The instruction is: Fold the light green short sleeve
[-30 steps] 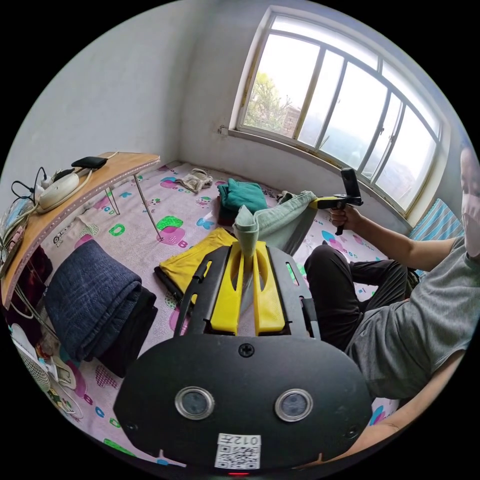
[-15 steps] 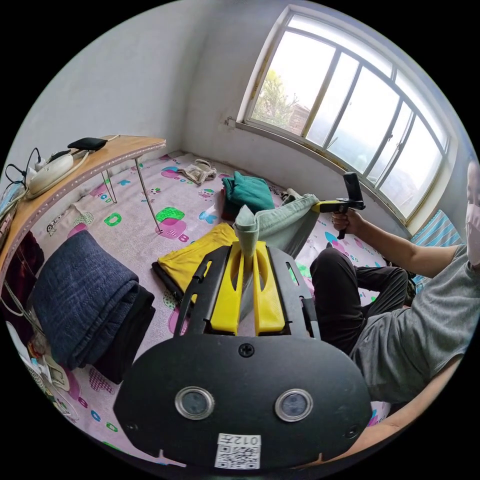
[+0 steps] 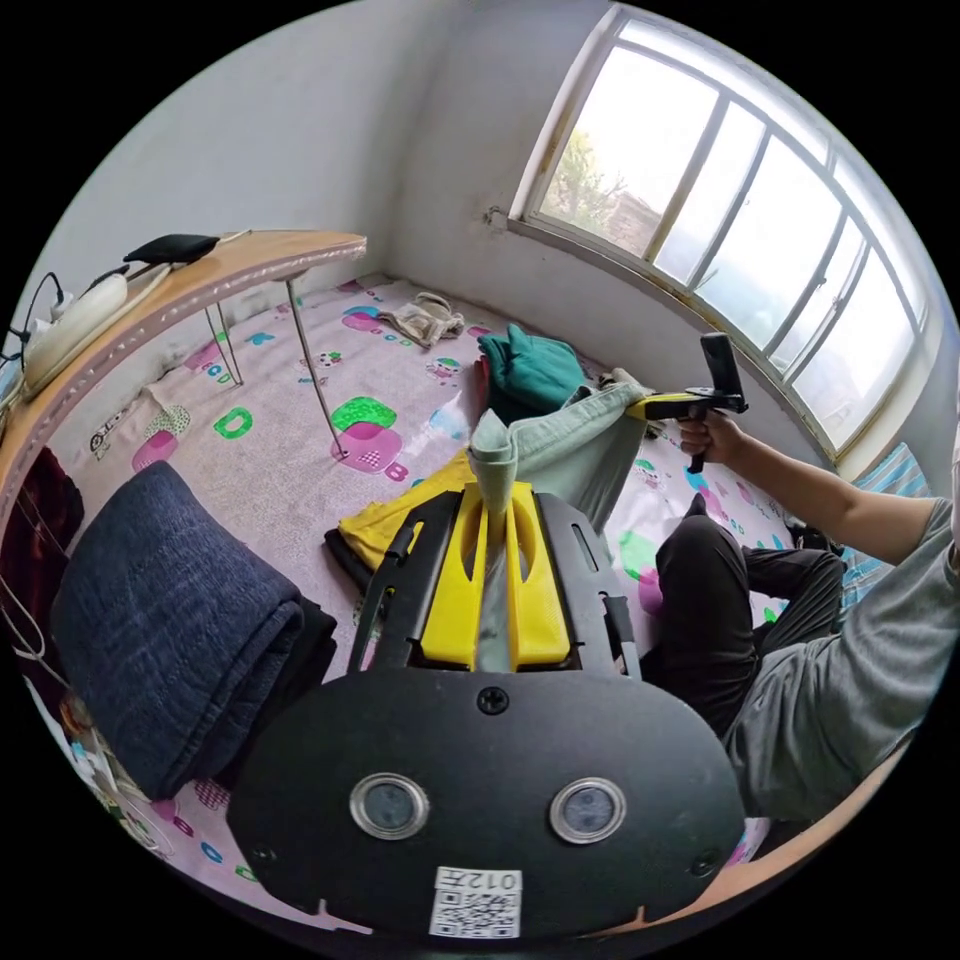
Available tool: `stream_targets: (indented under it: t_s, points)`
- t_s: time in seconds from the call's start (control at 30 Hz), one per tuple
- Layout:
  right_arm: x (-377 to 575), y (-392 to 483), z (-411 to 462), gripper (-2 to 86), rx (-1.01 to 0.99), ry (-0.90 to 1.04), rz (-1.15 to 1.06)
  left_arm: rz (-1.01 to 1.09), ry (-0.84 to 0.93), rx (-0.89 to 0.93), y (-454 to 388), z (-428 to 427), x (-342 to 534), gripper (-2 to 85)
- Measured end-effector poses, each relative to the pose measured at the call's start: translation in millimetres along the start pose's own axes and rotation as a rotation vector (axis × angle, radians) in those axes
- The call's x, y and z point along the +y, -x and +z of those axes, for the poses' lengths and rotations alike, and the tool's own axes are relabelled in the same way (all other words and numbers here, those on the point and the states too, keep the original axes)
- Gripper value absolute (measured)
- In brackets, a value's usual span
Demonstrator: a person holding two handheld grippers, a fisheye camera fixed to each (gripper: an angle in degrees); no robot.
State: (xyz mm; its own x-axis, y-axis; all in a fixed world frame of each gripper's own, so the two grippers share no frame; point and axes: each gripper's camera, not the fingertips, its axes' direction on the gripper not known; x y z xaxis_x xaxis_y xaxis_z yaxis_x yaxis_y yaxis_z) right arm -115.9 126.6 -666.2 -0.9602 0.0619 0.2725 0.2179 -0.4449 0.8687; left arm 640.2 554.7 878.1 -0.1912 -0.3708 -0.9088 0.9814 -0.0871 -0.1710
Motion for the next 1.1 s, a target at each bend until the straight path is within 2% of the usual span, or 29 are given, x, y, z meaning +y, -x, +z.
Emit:
stream_targets:
  t_s: [0.33,0.47,0.53,0.63,0.77,0.93,1.0,1.1]
  points:
    - [-72.6,-60.8,59.7,0.7,0.050,0.034,0.024,0.002,0.065,-0.187,17.5,54.7,-82.8,3.4]
    - [-99.2,-92.1,88.6,6.4,0.190,0.099,0.102,-0.182,0.165,-0.517,34.2,92.2,-119.9,3.7]
    - [-107.8,-114.9,106.1,9.6,0.276,0.193,0.175,-0.229,0.171,-0.565,38.4,100.6,-132.1,3.8]
    - [-102.6,-135.1,101.6,8.3,0.236,0.170,0.232,-0.249,0.149,-0.515,39.7,101.0,-148.7,3.8]
    - [-87.2,-149.9,97.5,6.0,0.095,0.221,0.304,-0.264,0.153,-0.318,38.1,92.5,-153.7,4.0]
    - [-80.2,-134.1,119.4,4.3,0.019,0.491,0.228,-0.214,0.236,-0.165,18.4,83.5,-143.7,4.5]
    - [-80.0,-132.6,132.3,4.9,-0.024,0.565,0.237,-0.240,0.318,-0.164,16.9,81.0,-135.2,5.1]
    - [-83.7,-142.5,152.2,6.1,-0.032,0.636,0.298,-0.314,0.346,-0.098,26.2,77.9,-123.4,5.9]
